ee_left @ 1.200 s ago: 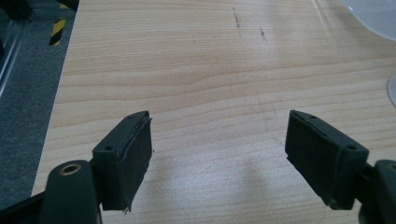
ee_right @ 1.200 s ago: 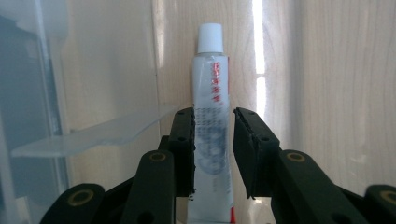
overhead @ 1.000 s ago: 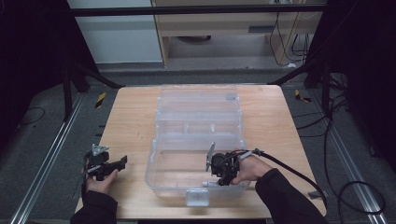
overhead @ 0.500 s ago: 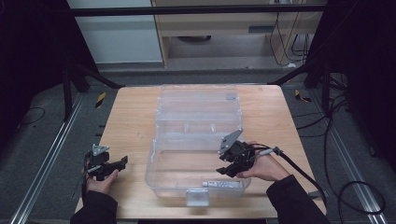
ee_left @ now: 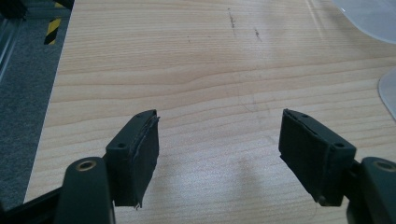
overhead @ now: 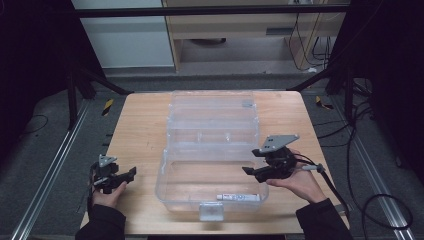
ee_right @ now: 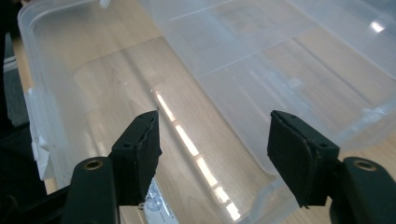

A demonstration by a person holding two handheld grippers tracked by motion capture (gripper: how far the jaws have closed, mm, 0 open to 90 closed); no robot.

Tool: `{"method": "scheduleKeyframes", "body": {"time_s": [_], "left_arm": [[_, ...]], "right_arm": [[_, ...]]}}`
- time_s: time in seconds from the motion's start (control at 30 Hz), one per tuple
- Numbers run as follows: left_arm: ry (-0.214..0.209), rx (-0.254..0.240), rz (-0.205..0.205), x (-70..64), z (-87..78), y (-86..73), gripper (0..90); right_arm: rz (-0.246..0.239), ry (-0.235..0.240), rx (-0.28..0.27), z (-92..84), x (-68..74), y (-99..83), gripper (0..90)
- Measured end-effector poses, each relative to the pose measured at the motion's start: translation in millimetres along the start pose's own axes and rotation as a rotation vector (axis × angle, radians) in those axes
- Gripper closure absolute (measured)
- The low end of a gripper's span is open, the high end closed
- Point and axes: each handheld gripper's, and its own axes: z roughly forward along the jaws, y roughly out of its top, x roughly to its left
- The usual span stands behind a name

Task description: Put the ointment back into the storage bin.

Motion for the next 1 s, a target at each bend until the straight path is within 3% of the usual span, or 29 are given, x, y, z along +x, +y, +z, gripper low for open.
{"method": "scheduleKeyframes", "body": {"time_s": [0.1,0.13,0.2,0.37,0.53,0.73,0.87,0.9,1.0], "left_arm": [[0.000,0.000,-0.002,-0.1,-0.3,0.0,30.8],[-0.002,-0.002,-0.003,-0.1,-0.8,0.0,33.0],[-0.003,-0.003,-0.003,-0.2,-1.2,0.1,34.1],[-0.010,0.003,-0.006,-0.3,-1.5,0.0,41.4],[-0.013,0.005,-0.009,-0.4,-2.1,0.1,44.5],[-0.006,0.006,-0.009,-0.7,-1.8,0.1,43.3],[0.003,0.007,-0.007,-0.5,-1.4,-0.2,40.9],[0.006,0.007,-0.006,-0.3,-1.1,-0.3,38.4],[0.007,0.007,-0.004,-0.1,-0.6,-0.4,35.6]], "right_arm": [[0.053,-0.038,-0.059,-8.1,-6.1,-7.0,24.7],[0.082,-0.074,-0.090,-12.2,-10.0,-12.7,22.8],[0.096,-0.086,-0.103,-14.3,-12.2,-15.6,22.5],[0.199,-0.160,-0.153,-23.4,-24.2,-36.0,19.0],[0.261,-0.208,-0.192,-26.8,-31.2,-52.1,18.2],[0.318,-0.289,-0.187,-23.6,-43.7,-80.4,17.1],[0.361,-0.318,-0.186,-19.4,-50.4,-94.3,16.9],[0.385,-0.334,-0.171,-16.2,-55.3,-103.5,16.4],[0.398,-0.354,-0.151,-14.0,-59.2,-111.9,15.9]]}}
